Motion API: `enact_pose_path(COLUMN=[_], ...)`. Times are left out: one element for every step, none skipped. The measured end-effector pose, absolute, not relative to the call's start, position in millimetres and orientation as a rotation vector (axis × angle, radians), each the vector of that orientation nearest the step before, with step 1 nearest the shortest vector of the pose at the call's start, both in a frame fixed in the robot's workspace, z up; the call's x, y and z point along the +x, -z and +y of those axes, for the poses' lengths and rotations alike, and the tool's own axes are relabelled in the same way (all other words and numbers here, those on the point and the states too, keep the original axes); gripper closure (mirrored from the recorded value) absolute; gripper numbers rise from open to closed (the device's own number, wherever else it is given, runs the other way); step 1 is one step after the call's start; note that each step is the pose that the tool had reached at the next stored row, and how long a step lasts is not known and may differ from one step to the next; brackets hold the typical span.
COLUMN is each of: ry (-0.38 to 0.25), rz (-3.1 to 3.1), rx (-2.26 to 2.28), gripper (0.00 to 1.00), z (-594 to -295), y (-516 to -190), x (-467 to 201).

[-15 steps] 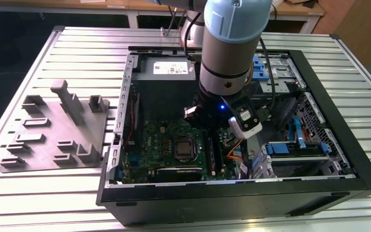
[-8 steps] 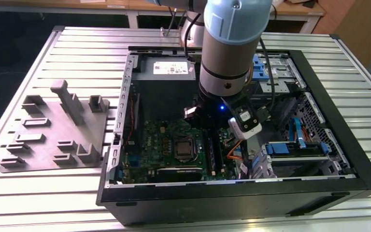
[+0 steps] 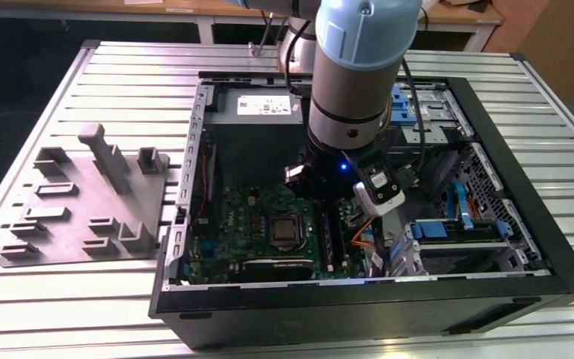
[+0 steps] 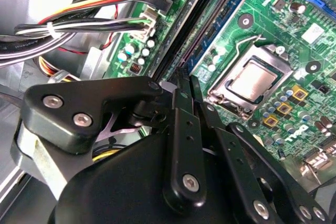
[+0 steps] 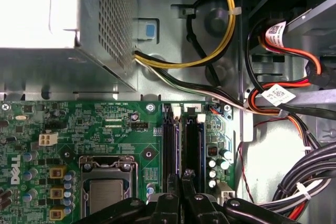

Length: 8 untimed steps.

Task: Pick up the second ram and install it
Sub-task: 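Insert the second ram into the second slot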

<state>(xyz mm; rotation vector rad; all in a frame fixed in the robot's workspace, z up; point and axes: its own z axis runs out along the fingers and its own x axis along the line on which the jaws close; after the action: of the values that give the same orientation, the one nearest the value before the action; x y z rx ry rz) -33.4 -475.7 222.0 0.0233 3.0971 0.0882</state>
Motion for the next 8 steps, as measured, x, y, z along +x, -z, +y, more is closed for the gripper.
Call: enact_pose_path(ry=[-0.089,-0.089,-0.089,-0.089,-0.089,-0.09,-0.09,-0.09], rz=[3.097,3.097,3.097,3.097,3.097,3.097,3.097,3.097], rx=[0.023,0.023,0.023,0.023,0.023,0.023,0.023,0.023], gripper=[0.87,0.87,0.87,0.87,0.87,0.87,0.87,0.87], z=[-475.7,-475.7,-475.7,-475.8,-475.8,-475.8,-475.8,-475.8], y=[-222.0,-222.0,-222.0,-222.0,-221.9,-221.8,-221.7,-221.4], x=[-33.4,-33.4,-33.4,-33.4,-33.4,-33.4,-33.4,-33.4])
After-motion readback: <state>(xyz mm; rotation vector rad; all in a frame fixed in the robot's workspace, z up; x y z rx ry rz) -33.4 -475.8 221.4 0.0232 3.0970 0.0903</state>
